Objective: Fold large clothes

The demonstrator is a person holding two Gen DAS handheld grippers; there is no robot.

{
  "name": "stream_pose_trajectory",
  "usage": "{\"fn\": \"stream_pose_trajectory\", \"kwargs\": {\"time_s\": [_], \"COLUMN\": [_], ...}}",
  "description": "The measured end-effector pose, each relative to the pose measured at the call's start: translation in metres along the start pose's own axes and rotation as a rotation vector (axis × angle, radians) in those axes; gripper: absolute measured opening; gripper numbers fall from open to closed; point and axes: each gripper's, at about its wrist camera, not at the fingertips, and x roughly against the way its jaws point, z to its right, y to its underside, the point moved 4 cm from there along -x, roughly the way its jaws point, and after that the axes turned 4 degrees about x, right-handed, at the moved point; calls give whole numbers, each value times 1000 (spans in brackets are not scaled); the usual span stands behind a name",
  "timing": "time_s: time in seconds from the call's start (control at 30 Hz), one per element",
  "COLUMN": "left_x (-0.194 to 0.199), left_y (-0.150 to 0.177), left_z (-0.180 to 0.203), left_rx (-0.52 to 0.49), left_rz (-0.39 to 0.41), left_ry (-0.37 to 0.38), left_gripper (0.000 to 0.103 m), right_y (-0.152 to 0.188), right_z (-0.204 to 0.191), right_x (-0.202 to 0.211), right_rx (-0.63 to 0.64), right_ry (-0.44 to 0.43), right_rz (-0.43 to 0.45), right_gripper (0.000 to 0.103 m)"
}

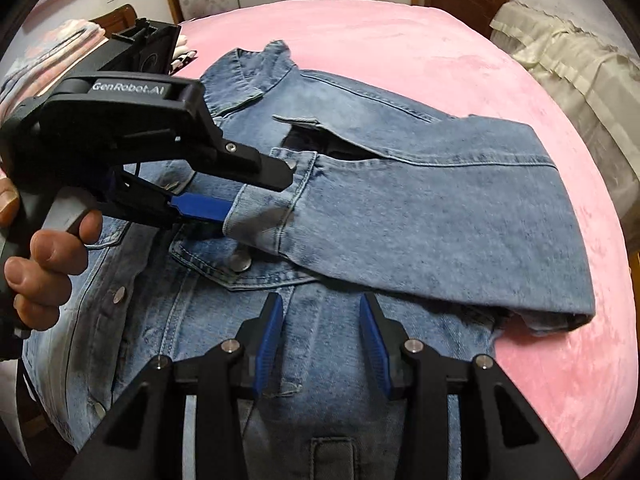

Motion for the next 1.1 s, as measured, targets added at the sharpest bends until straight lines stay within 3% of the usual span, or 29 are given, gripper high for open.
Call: {"fn": "stream_pose_trajectory", "kwargs": {"time_s": [0.1,0.17,0.33,0.43,0.57,0.63,0.73,0.83,0.9,0.97,1.1], "left_x": [1,13,68,109,163,183,187,163,140,116,77], "left_y": [2,2,-12,-23,-33,-36,-36,-26,-12,-2,16], "left_z": [12,33,105,135,144,131,93,63,48,39,16], "left_rx": [-9,-42,-174,-251,-306,-283,-197,-124,-99,-73,-38], "left_rz": [25,71,253,369,521,543,482,374,299,250,161], "left_ry": [-56,-53,-40,-76,-174,-203,-196,-159,-140,-117,-73], "left_gripper": [4,2,0,0,0,0,0,5,25,34,34], "right_y": [-1,0,15,22,25,26,26,21,23,23,22], "right_z": [6,11,39,59,84,90,91,86,77,68,58], "right_x": [2,2,9,12,16,16,16,12,11,12,11], "right_rx": [-25,-47,-114,-169,-223,-229,-244,-233,-218,-202,-189], "right_ry": [9,19,55,84,121,130,120,111,103,99,94], "right_rz": [-9,-22,-49,-62,-55,-58,-61,-56,-54,-52,-46], "right_gripper": [40,40,40,40,40,40,40,40,40,40,40]}}
